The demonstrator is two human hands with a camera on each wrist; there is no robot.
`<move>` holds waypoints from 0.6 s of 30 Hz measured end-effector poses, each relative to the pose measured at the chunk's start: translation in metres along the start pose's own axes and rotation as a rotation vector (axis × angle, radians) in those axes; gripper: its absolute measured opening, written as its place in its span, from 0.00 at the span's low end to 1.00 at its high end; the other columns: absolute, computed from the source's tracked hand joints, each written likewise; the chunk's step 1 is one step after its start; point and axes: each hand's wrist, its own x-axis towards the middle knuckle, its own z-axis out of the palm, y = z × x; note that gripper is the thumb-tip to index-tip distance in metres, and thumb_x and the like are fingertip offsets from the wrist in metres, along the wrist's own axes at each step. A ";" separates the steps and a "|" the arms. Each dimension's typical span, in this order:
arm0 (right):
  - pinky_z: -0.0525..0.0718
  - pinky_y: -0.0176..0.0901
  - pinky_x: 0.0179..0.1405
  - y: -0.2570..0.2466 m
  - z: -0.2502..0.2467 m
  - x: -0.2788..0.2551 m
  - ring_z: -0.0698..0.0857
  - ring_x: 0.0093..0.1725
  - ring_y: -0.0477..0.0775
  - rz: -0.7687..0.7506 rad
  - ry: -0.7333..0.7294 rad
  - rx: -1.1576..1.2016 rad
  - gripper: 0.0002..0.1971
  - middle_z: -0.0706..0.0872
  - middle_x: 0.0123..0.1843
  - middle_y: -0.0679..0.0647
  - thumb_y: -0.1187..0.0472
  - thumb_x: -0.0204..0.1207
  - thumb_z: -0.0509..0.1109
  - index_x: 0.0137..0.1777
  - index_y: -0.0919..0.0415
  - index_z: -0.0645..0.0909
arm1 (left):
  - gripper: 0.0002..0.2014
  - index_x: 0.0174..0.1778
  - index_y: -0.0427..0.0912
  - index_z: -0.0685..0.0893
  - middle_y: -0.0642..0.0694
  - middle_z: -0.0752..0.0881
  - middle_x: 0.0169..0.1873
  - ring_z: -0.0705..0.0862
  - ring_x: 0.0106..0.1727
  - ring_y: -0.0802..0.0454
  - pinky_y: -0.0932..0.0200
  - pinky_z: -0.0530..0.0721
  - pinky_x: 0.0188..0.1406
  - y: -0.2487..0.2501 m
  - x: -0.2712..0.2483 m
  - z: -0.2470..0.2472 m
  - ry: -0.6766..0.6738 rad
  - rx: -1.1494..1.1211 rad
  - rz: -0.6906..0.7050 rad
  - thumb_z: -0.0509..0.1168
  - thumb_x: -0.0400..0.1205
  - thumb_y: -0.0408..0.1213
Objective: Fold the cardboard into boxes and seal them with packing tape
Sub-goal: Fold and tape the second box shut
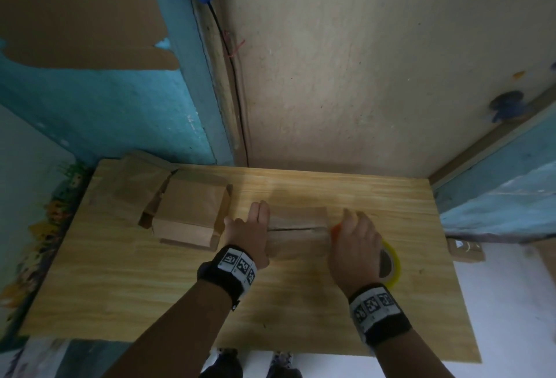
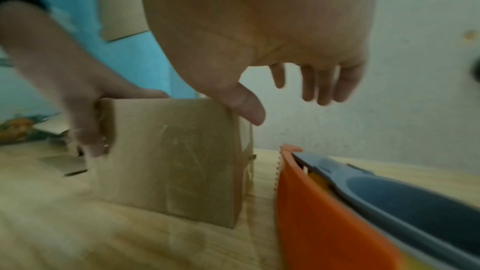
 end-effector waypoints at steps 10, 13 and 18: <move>0.31 0.64 0.91 -0.031 -0.001 -0.011 0.25 0.91 0.66 -0.398 -0.248 -0.183 0.46 0.23 0.92 0.64 0.62 0.84 0.55 0.92 0.64 0.27 | 0.70 0.86 0.38 0.25 0.43 0.46 0.88 0.82 0.66 0.35 0.36 0.82 0.65 0.005 -0.006 -0.006 0.010 -0.064 -0.021 0.78 0.73 0.54; 0.22 0.59 0.82 -0.032 -0.006 -0.012 0.26 0.92 0.64 -0.389 -0.271 -0.182 0.48 0.24 0.92 0.63 0.62 0.84 0.58 0.92 0.64 0.27 | 0.72 0.87 0.40 0.25 0.43 0.46 0.87 0.76 0.74 0.34 0.35 0.79 0.71 0.000 -0.004 -0.002 0.029 -0.128 0.032 0.81 0.70 0.54; 0.25 0.57 0.81 -0.031 -0.002 -0.013 0.27 0.92 0.65 -0.399 -0.277 -0.156 0.56 0.24 0.92 0.65 0.55 0.79 0.68 0.92 0.66 0.28 | 0.73 0.90 0.57 0.33 0.51 0.36 0.89 0.45 0.90 0.41 0.33 0.57 0.87 -0.041 -0.001 0.005 -0.134 -0.715 0.100 0.80 0.62 0.69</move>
